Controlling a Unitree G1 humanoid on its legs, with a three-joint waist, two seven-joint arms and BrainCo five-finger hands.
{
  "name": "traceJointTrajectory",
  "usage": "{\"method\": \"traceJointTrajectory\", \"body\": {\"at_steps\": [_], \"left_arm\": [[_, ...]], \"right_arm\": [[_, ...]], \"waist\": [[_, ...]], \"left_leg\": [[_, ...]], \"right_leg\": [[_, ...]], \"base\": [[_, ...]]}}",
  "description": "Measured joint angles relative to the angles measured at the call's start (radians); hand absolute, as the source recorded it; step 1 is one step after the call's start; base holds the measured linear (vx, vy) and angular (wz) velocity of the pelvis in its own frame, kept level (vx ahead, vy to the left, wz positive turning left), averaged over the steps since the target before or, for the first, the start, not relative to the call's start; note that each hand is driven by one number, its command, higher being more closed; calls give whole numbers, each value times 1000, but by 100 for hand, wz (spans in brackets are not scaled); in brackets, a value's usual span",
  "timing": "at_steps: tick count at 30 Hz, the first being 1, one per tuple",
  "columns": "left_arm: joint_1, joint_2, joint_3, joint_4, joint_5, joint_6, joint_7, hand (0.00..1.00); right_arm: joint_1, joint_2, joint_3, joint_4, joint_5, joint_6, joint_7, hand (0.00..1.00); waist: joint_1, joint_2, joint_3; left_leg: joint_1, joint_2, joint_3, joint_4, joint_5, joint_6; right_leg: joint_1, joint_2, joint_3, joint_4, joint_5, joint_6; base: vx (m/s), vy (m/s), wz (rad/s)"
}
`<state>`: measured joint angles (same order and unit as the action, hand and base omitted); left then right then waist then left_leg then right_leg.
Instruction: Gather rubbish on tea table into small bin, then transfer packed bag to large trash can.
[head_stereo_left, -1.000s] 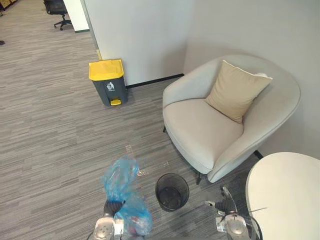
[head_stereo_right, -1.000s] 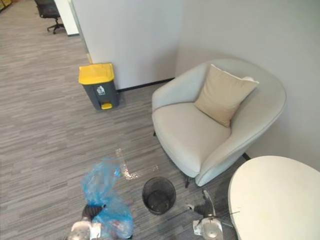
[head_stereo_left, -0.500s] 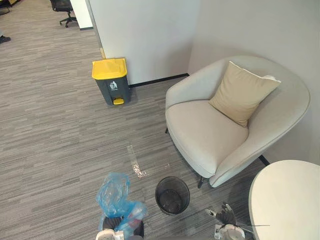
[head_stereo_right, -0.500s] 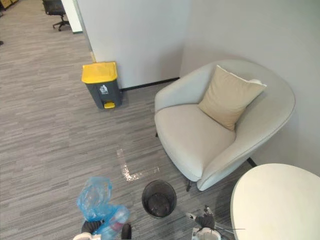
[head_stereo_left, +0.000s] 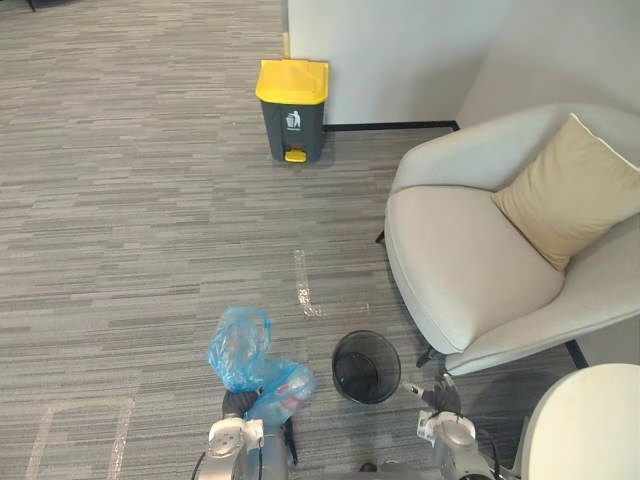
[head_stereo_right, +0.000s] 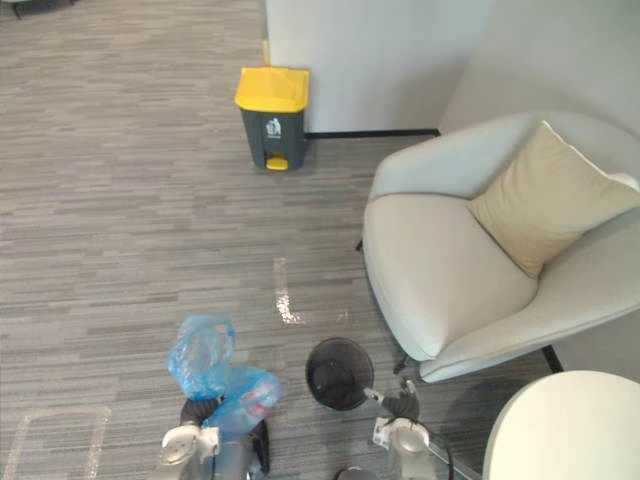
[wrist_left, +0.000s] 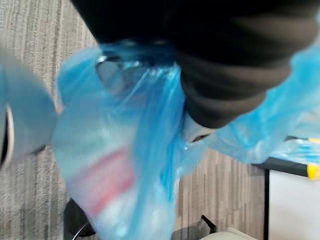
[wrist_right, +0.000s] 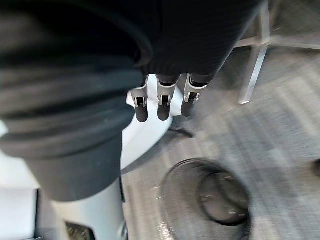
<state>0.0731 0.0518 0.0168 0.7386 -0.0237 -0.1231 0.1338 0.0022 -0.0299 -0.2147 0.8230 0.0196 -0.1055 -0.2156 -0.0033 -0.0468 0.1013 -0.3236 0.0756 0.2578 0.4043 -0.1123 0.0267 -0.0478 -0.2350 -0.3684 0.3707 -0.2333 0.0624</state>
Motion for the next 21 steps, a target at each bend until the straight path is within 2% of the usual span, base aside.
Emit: {"method": "traceJointTrajectory", "body": {"at_steps": [1,2,4,5,6,7,8,9,10,11,12,13,14,16,17,19,21], "left_arm": [[-14,14,-17,1,0,0,0,100],[-36,22,-17,8,0,0,-1,100],[-32,45,-22,29,1,0,-1,100],[-29,53,-33,29,2,0,-1,100],[-24,65,-38,29,5,0,-2,100],[-23,68,-41,30,10,0,-2,100],[-30,72,-47,41,23,0,-3,100],[-25,87,-46,50,24,-1,-3,100],[-13,80,-52,62,38,1,-4,100],[-17,85,-53,74,42,1,-6,100],[-19,107,-50,84,47,7,-3,100],[-18,109,-51,84,50,8,-3,100],[-22,110,-53,84,52,8,-4,100],[-25,91,-55,89,53,8,-5,100],[-27,84,-56,90,52,8,-5,100],[-43,72,-75,90,52,8,-5,100],[-50,73,-75,99,52,7,-5,100]], "right_arm": [[-2,-5,-11,20,-1,0,0,0],[-34,-14,-18,58,-1,7,0,0],[-57,-11,-14,100,-3,19,1,0],[-58,-11,-10,100,-4,20,2,0],[-60,-13,-8,100,-10,26,2,0],[-57,-15,-9,100,-11,29,2,0],[-55,-15,-8,115,-16,31,3,0],[-44,2,-9,136,-19,34,5,0],[-20,-6,6,122,-19,32,10,0],[-7,-4,14,125,-20,31,13,0],[0,19,28,140,-19,48,21,0],[2,23,28,137,-19,47,20,0],[1,28,27,136,-19,46,19,0],[3,28,19,136,-19,44,17,0],[2,27,14,135,-18,42,17,0],[-4,17,-12,128,-18,27,17,0],[-4,16,-16,126,-17,21,18,0]], "waist": [[-9,-15,-6],[1,-9,6],[9,12,13],[9,20,19],[8,29,26],[6,37,32],[-3,28,40],[-22,-23,33],[-22,44,42],[-13,60,47],[-5,0,63],[-6,-5,63],[-8,-13,63],[-16,-16,69],[-18,-17,73],[-30,4,99],[-32,1,105]], "left_leg": [[0,-24,-7,-37,-2,-3],[-20,-33,-8,-22,2,2],[-24,-45,-23,-1,-10,15],[-23,-52,-32,7,-27,19],[-22,-76,-44,10,-43,25],[-17,-90,-51,2,-45,27],[9,-127,-50,-77,-45,24],[33,-180,-31,-24,-76,48],[55,-70,-43,221,-216,67],[72,-59,-82,208,-290,35],[87,-116,-115,181,-288,39],[81,-117,-118,171,-286,44],[72,-127,-136,134,-278,57],[91,-144,-181,21,-239,73],[124,-150,-199,-53,-217,74],[169,-150,-257,-108,-203,74],[217,-153,-302,-143,-197,56]], "right_leg": [[5,-21,-7,-24,10,14],[1,-26,-2,-30,30,45],[2,-33,8,-16,67,70],[1,-39,12,7,71,77],[-18,-66,19,78,70,77],[-31,-79,22,119,76,69],[-61,-96,61,169,95,-6],[-114,-152,135,218,103,-56],[-131,-51,211,329,46,-27],[-137,-14,232,375,9,-5],[-205,37,295,460,-97,32],[-230,54,285,463,-111,23],[-283,94,253,454,-133,13],[-330,140,183,333,-129,7],[-338,157,154,244,-110,-9],[-338,173,121,127,-43,-20],[-365,166,125,19,50,-9]], "base": [[-51,285,60],[-53,259,22],[-121,265,5],[-149,256,31],[-113,156,41],[-163,195,57],[-131,170,62],[-8,207,67],[119,141,54],[152,80,32],[54,9,20],[-5,-49,31],[9,-71,50],[71,-82,65],[187,-91,78],[221,-88,85],[314,-112,70]]}}
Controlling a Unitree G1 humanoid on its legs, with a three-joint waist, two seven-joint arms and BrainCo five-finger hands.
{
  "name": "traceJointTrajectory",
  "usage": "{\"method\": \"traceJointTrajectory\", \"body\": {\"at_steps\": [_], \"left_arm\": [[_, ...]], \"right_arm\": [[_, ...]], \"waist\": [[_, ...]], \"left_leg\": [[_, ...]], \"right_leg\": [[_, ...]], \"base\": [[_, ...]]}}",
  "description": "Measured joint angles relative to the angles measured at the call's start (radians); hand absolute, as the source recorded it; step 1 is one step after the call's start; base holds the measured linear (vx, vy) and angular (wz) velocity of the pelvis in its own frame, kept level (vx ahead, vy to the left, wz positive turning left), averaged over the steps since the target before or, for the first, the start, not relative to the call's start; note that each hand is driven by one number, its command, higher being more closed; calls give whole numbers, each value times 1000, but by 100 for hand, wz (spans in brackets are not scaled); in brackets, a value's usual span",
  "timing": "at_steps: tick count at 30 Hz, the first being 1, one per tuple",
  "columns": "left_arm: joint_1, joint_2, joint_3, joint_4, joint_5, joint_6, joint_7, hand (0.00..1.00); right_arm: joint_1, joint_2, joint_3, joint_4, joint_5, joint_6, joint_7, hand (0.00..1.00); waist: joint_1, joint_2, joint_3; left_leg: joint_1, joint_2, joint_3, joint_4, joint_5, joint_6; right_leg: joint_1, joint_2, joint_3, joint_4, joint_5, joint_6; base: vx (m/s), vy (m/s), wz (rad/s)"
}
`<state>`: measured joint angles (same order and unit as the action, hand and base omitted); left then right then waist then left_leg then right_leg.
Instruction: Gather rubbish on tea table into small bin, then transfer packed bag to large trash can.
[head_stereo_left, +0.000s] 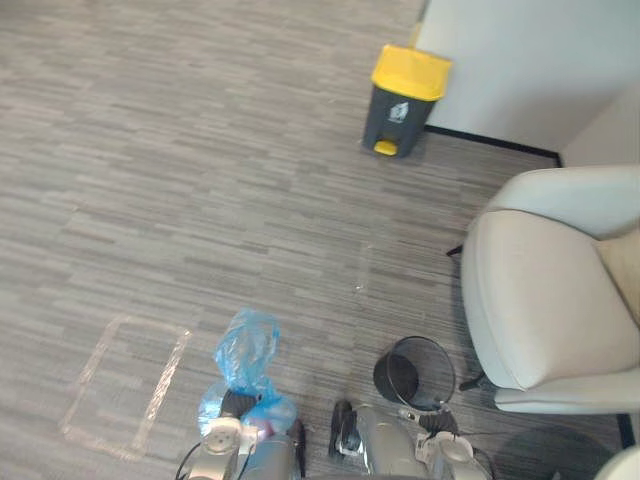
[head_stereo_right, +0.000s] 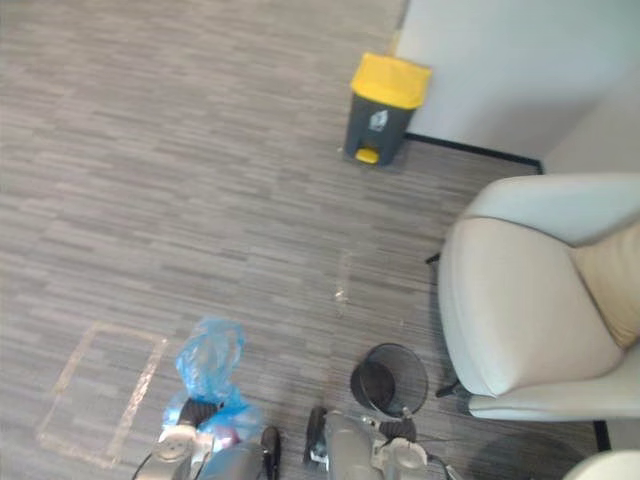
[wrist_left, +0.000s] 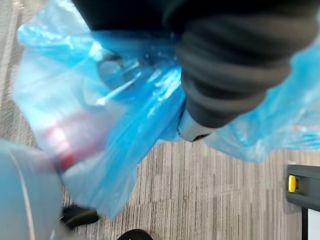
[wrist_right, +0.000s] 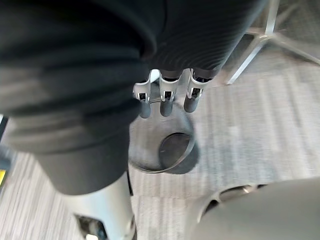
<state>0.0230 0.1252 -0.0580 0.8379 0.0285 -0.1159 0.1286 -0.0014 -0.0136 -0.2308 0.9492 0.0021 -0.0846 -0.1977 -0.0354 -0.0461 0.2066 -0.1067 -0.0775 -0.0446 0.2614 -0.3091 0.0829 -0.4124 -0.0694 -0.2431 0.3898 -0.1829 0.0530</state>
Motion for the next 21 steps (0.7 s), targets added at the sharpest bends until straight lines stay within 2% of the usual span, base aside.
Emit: {"method": "traceJointTrajectory", "body": {"at_steps": [2,3,4,5,6,7,8,9,10,11,12,14,16,17,18,19,20,21], "left_arm": [[1,15,1,3,0,0,0,100],[2,19,4,5,0,-1,0,100],[6,17,11,5,0,-3,0,100],[18,5,34,6,-1,-3,1,100],[26,-9,49,-5,-2,-3,2,100],[31,-20,56,-10,-3,-3,2,100],[39,-41,74,-17,-4,-1,2,100],[43,-56,82,-30,-8,0,3,100],[51,-68,84,-59,-11,-1,3,100],[42,-77,83,-81,-12,-1,3,100],[35,-86,83,-105,-13,-3,3,100],[37,-105,108,-139,-13,-7,3,100],[40,-112,121,-139,-13,-7,3,100],[41,-113,119,-140,-13,-7,3,100],[41,-122,118,-139,-13,-8,3,100],[52,-133,119,-138,-13,-8,3,100],[72,-154,119,-132,-13,-8,3,100],[58,-146,121,-120,-14,-7,2,100]], "right_arm": [[3,6,-1,-1,2,-6,1,0],[5,8,-2,-1,8,-6,2,0],[25,10,-2,-1,14,-5,3,0],[31,14,0,-12,21,-4,3,0],[29,13,6,-38,20,-5,2,0],[26,13,17,-58,20,-5,2,0],[23,14,42,-88,21,-5,2,0],[21,16,59,-106,22,-4,1,0],[12,18,81,-110,25,-4,0,0],[2,23,85,-110,32,-2,0,0],[-3,24,85,-111,37,-1,-1,0],[-11,25,86,-137,37,0,-2,0],[-15,39,86,-153,37,1,-6,0],[-14,40,86,-153,37,1,-11,0],[-10,40,83,-153,36,1,-14,0],[-3,40,81,-153,36,1,-17,0],[11,35,77,-152,35,2,-19,0],[13,55,76,-150,36,14,-19,0]], "waist": [[-9,-14,-6],[-17,-23,-12],[-21,-33,-23],[-19,-17,-33],[-16,-2,-33],[-8,3,-32],[-1,16,-26],[5,26,-21],[15,30,-17],[33,26,-17],[52,20,-19],[72,28,-17],[87,28,-15],[95,18,-11],[97,14,-8],[101,29,-17],[104,57,-34],[106,26,-38]], "left_leg": [[27,-6,-36,-3,-14,-24],[44,2,-49,7,-23,-40],[61,18,-45,11,-31,-55],[69,58,-43,80,-60,-103],[-6,98,-2,264,-62,-124],[-52,125,31,390,-34,-152],[-104,170,70,562,40,-166],[-127,201,93,658,66,-165],[-152,216,130,758,47,-148],[-180,227,170,805,20,-132],[-209,229,217,802,3,-107],[-264,242,266,722,-11,-89],[-326,231,244,574,-9,-86],[-351,212,217,495,4,-97],[-367,191,181,370,53,-126],[-362,191,148,259,107,-137],[-358,213,102,167,248,-160],[-366,189,132,234,217,-137]], "right_leg": [[-28,-32,13,-17,40,-14],[-34,-53,15,3,50,-37],[-26,-52,12,6,66,-51],[10,-27,-16,19,77,-91],[32,6,-33,26,43,-113],[54,26,-37,22,31,-130],[107,66,-20,-2,18,-151],[156,95,2,-34,11,-161],[227,122,47,-77,-9,-177],[278,128,87,-108,-16,-179],[328,126,136,-138,-18,-179],[405,114,196,-171,-18,-179],[475,84,239,-184,-27,-172],[503,61,261,-183,-48,-155],[539,40,273,-181,-79,-132],[557,37,283,-178,-103,-111],[574,44,309,-156,-157,-64],[577,4,331,-124,-185,-41]], "base": [[386,-194,88],[493,-308,98],[667,-385,81],[714,-337,46],[623,-253,13],[659,-205,-37],[570,-158,-65],[728,-127,-85],[682,-62,-84],[761,-23,-102],[585,15,-111],[543,92,-109],[525,176,-86],[502,232,-77],[508,248,-69],[533,309,-84],[552,373,-71],[651,443,-67]]}}
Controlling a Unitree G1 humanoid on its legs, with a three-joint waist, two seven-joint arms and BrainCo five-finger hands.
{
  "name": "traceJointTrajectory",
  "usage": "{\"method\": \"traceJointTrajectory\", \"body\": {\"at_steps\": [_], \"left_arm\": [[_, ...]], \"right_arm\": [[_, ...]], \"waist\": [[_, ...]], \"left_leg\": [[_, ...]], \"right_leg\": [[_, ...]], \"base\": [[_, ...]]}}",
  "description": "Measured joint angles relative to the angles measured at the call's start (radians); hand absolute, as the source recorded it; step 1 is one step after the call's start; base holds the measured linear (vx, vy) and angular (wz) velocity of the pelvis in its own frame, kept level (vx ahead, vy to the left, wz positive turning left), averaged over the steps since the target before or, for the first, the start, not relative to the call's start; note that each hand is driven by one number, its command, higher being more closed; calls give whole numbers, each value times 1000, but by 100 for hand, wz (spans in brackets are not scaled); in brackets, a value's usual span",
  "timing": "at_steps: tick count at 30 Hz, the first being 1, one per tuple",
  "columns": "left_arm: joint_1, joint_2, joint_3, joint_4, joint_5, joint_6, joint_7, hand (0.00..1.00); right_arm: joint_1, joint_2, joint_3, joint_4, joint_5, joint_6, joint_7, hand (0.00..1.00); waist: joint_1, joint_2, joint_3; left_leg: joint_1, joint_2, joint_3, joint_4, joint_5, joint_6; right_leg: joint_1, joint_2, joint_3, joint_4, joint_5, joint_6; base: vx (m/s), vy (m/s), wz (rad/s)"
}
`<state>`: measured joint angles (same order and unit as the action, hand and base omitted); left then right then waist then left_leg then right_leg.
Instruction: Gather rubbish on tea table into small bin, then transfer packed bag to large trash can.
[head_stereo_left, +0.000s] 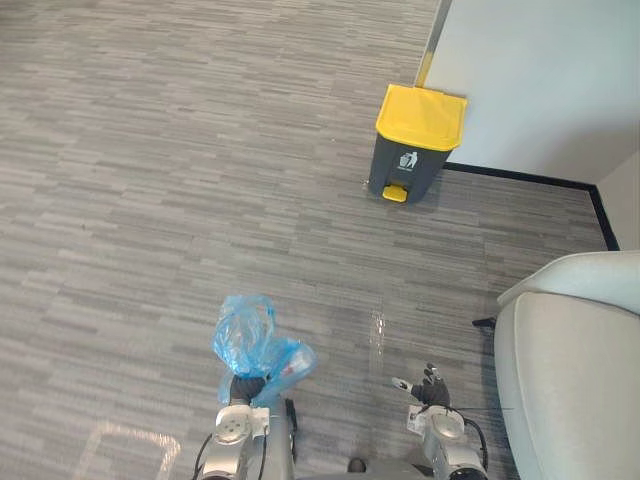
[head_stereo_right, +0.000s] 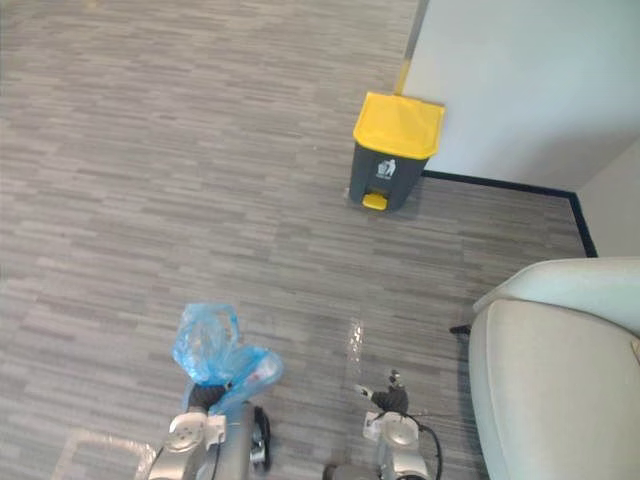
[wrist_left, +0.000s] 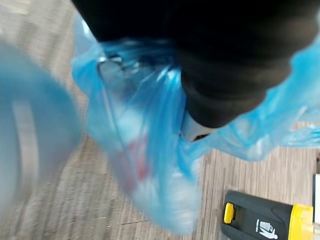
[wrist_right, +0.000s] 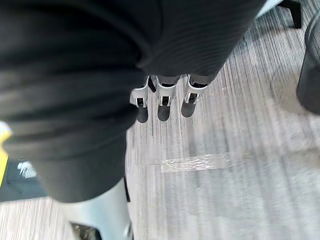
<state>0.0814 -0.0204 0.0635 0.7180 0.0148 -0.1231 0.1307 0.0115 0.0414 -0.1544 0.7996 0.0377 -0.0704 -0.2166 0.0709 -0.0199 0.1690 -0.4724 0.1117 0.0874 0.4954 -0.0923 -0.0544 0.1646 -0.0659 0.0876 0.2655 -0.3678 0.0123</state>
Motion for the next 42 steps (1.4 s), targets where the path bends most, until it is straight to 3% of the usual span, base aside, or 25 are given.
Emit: {"method": "traceJointTrajectory", "body": {"at_steps": [1,4,5,6,7,9,11,14,15,16,17,18,21,22,24,25,27,29,33,34,35,36,38,41,42], "left_arm": [[-21,8,6,8,0,2,2,100],[-31,7,-10,7,1,2,0,100],[-34,7,-18,7,1,4,0,100],[-40,7,-21,12,2,7,0,100],[-40,7,-21,14,2,7,0,100],[-42,7,-28,29,1,7,1,100],[-55,7,-41,37,2,7,1,100],[-75,10,-41,80,1,7,0,100],[-78,11,-41,84,1,7,0,100],[-85,14,-43,89,2,6,-1,100],[-88,16,-43,102,2,5,-1,100],[-95,20,-43,116,2,5,-1,100],[-106,18,-52,138,3,5,-6,100],[-106,16,-50,139,3,6,-7,100],[-107,7,-47,135,5,5,-12,100],[-91,-3,-43,129,6,5,-22,100],[-55,-7,-45,116,6,6,-29,100],[-42,-7,-45,102,5,7,-30,100],[-31,-13,-41,78,5,7,-30,100],[-32,-15,-41,78,5,7,-29,100],[-30,-22,-40,78,4,6,-28,100],[-29,-27,-46,82,5,6,-29,100],[-34,-3,-41,88,5,7,-26,100],[-39,5,-41,86,6,7,-26,100],[-27,2,-42,86,7,8,-26,100]], "right_arm": [[7,16,2,-2,-1,1,3,0],[10,19,7,-3,-6,1,4,0],[11,19,9,-3,-15,1,6,0],[21,19,9,0,-27,2,10,0],[25,19,9,-1,-30,1,10,0],[48,19,10,0,-39,2,11,0],[53,19,8,1,-40,2,10,0],[51,18,-1,4,-40,2,11,0],[48,18,-6,4,-40,2,10,0],[47,18,-15,10,-41,2,10,0],[43,18,-30,18,-43,2,11,0],[34,9,-37,36,-50,3,11,0],[8,3,-61,51,-68,8,19,0],[10,0,-61,51,-70,10,21,0],[24,5,-40,52,-72,11,22,0],[27,1,-19,52,-76,11,22,0],[19,5,10,54,-75,11,23,0],[20,6,10,55,-75,11,23,0],[22,5,0,51,-75,13,19,0],[21,5,0,47,-75,13,18,0],[24,-1,1,42,-75,13,17,0],[22,-10,-4,51,-75,14,17,0],[30,16,-10,51,-75,21,16,0],[30,20,-20,50,-75,22,19,0],[31,20,-25,47,-76,21,20,0]], "waist": [[3,-15,-6],[10,-25,-11],[5,-25,-8],[-9,-24,-4],[-10,-24,-4],[-18,-20,-1],[-22,-15,4],[-26,-22,3],[-33,-25,2],[-43,-27,2],[-52,-30,-2],[-59,-16,-3],[-64,15,-8],[-69,18,-8],[-71,29,-5],[-58,39,-10],[-42,29,-16],[-32,21,-19],[-11,4,-9],[-9,4,-10],[-9,22,-20],[-7,42,-28],[-10,-7,-40],[2,-9,-45],[6,-2,-45]], "left_leg": [[0,-9,19,23,-38,1],[70,-24,109,106,-166,64],[109,-30,125,100,-191,73],[187,-39,143,72,-216,79],[205,-40,148,63,-219,80],[325,-39,163,-24,-222,79],[391,-30,166,-82,-239,68],[490,-12,203,-129,-268,36],[512,-14,208,-149,-273,28],[538,-19,206,-178,-279,12],[571,-21,192,-210,-280,1],[595,-15,167,-239,-274,-6],[626,7,77,-206,-241,-38],[597,22,49,-111,-237,-39],[459,74,-6,250,-125,-46],[369,112,-12,454,-114,-43],[242,132,22,593,-133,-36],[188,132,57,535,-159,-13],[142,94,100,162,-162,8],[143,82,96,78,-123,6],[143,74,93,-44,1,16],[141,80,84,-83,69,2],[158,37,117,-97,50,24],[161,11,155,-51,-40,41],[179,3,169,-27,-92,46]], "right_leg": [[-18,-20,13,29,12,8],[-61,-75,55,223,87,70],[-123,-82,61,379,130,119],[-244,-75,46,642,135,156],[-268,-74,35,686,131,149],[-401,-76,-92,786,101,95],[-493,-74,-197,708,78,55],[-559,-51,-317,364,112,37],[-565,-43,-329,260,150,34],[-567,-29,-323,124,239,20],[-556,-17,-310,102,341,-13],[-555,2,-308,115,334,-57],[-573,15,-327,269,189,-102],[-543,21,-340,269,163,-102],[-441,58,-355,211,139,-113],[-376,89,-350,164,133,-123],[-262,109,-313,89,122,-141],[-206,106,-294,42,124,-138],[-89,67,-268,-23,122,-102],[-78,61,-262,-28,115,-85],[-72,66,-248,-27,96,-49],[-67,76,-230,-25,71,-13],[-60,19,-204,-27,69,4],[-61,-24,-162,-5,68,44],[-83,-37,-140,76,59,59]], "base": [[638,418,-53],[511,319,-60],[619,344,-45],[414,213,-31],[382,150,-26],[319,81,-19],[333,-3,-14],[332,-80,-26],[457,-150,-9],[402,-142,10],[535,-187,12],[517,-162,1],[546,-223,-2],[439,-201,23],[372,-159,11],[384,-92,-26],[459,-45,-45],[334,4,-37],[380,116,-28],[316,185,-20],[293,229,-28],[268,253,-14],[341,322,-6],[224,269,-28],[176,268,-41]]}}
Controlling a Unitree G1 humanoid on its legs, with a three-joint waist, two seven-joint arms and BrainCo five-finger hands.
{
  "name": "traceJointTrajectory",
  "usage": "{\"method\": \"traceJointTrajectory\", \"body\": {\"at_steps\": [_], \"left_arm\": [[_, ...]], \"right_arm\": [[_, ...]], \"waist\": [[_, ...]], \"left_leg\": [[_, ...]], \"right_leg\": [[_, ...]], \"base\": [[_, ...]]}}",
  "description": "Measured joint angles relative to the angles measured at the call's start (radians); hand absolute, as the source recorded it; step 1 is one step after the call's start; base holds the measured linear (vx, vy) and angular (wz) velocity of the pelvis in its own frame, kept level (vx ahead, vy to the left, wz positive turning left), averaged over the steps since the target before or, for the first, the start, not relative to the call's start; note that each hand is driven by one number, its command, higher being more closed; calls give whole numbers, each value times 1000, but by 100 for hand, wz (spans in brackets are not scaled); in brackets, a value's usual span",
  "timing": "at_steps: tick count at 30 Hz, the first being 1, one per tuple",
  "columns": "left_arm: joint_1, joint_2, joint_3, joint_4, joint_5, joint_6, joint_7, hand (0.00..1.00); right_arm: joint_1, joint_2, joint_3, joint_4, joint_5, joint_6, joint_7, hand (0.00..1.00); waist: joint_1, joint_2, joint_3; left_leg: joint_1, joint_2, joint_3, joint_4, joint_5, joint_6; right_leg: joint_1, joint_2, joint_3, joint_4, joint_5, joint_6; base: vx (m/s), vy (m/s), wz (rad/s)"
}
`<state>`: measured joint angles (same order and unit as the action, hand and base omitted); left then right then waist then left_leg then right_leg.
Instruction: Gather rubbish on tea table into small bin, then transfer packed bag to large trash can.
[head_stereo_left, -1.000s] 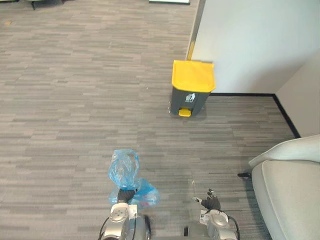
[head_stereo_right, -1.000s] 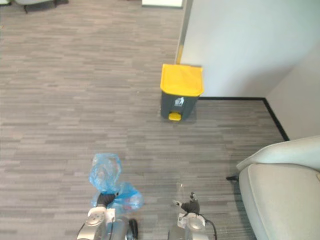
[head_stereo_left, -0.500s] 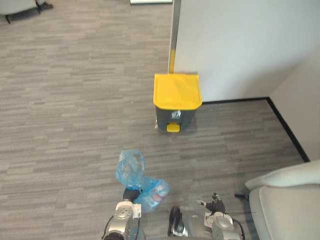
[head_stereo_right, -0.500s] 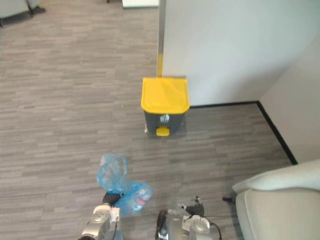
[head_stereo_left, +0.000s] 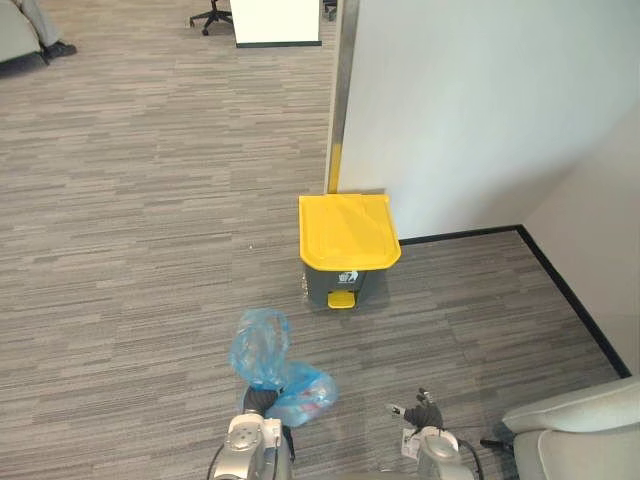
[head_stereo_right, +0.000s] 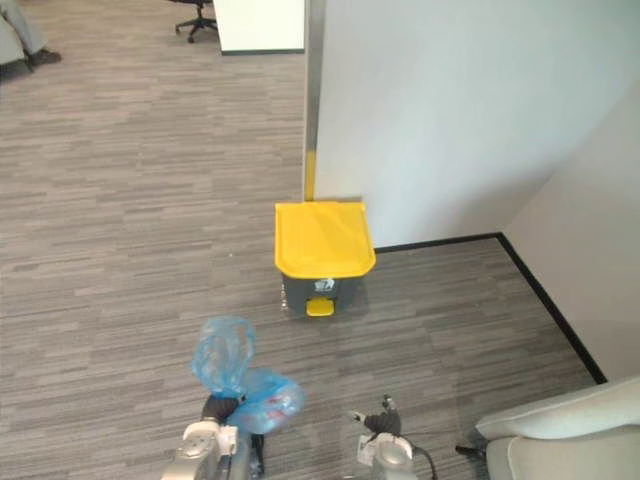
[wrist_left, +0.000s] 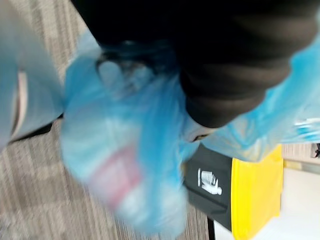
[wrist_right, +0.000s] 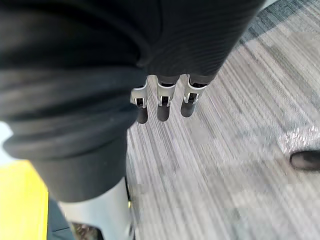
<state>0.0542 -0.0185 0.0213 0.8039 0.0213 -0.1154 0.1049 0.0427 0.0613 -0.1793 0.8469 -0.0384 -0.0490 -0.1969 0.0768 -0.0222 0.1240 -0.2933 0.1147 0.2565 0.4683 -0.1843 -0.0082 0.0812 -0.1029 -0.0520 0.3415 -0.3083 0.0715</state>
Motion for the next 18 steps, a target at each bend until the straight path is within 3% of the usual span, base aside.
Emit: {"method": "traceJointTrajectory", "body": {"at_steps": [1,2,4,5,7,8,10,11,14,16,18], "left_arm": [[6,0,-3,0,0,1,0,100],[10,3,-12,-1,0,2,0,100],[9,12,-16,-2,-2,4,1,100],[10,18,-16,-2,-3,9,5,100],[9,26,-16,-2,-3,14,8,100],[-4,30,-16,2,-3,14,8,100],[-37,34,-22,20,-4,14,8,100],[-62,36,-33,36,-4,14,8,100],[-95,39,-38,55,-4,13,8,100],[-100,38,-38,58,-4,13,10,100],[-102,39,-38,64,-4,13,16,100]], "right_arm": [[5,0,-3,0,0,1,2,0],[18,0,-8,-3,-1,0,2,0],[35,-2,-6,-3,-1,1,5,0],[41,-4,-7,-12,-3,-1,7,0],[39,-3,-15,-9,-2,-2,7,0],[32,-1,-21,-9,-2,-5,6,0],[20,0,-46,-8,-1,-12,6,0],[18,-1,-73,-7,-1,-11,4,0],[20,-3,-130,1,1,-5,0,0],[19,-17,-146,1,12,0,0,0],[24,-27,-171,-3,30,-2,2,0]], "waist": [[2,0,1],[3,0,3],[0,-13,19],[-4,-10,27],[-16,-18,31],[-22,-28,38],[-26,-37,45],[-27,-40,49],[-29,-35,70],[-30,-29,91],[-35,-23,100]], "left_leg": [[21,-7,14,-2,-17,2],[52,-21,24,-2,-34,12],[113,-45,35,0,-69,23],[147,-48,36,1,-90,24],[187,-48,24,-2,-115,35],[204,-48,6,-3,-129,46],[213,-41,-26,-3,-145,39],[219,-40,-49,-3,-154,40],[256,-32,-121,45,-229,8],[290,-14,-170,123,-317,-21],[329,23,-271,206,-443,-80]], "right_leg": [[-33,-13,14,96,1,4],[-113,-30,36,296,32,27],[-265,-55,71,623,167,3],[-325,-55,62,729,168,4],[-392,-54,-9,772,144,-16],[-442,-53,-81,735,117,-35],[-489,-43,-182,549,101,-23],[-500,-33,-216,374,116,-8],[-499,-7,-191,-38,272,19],[-505,-8,-141,-106,324,23],[-542,-16,-80,16,372,26]], "base": [[169,231,-32],[169,189,-15],[175,147,-1],[193,90,3],[212,48,9],[227,-23,27],[246,-73,43],[307,-128,59],[429,-188,65],[476,-255,80],[585,-410,104]]}}
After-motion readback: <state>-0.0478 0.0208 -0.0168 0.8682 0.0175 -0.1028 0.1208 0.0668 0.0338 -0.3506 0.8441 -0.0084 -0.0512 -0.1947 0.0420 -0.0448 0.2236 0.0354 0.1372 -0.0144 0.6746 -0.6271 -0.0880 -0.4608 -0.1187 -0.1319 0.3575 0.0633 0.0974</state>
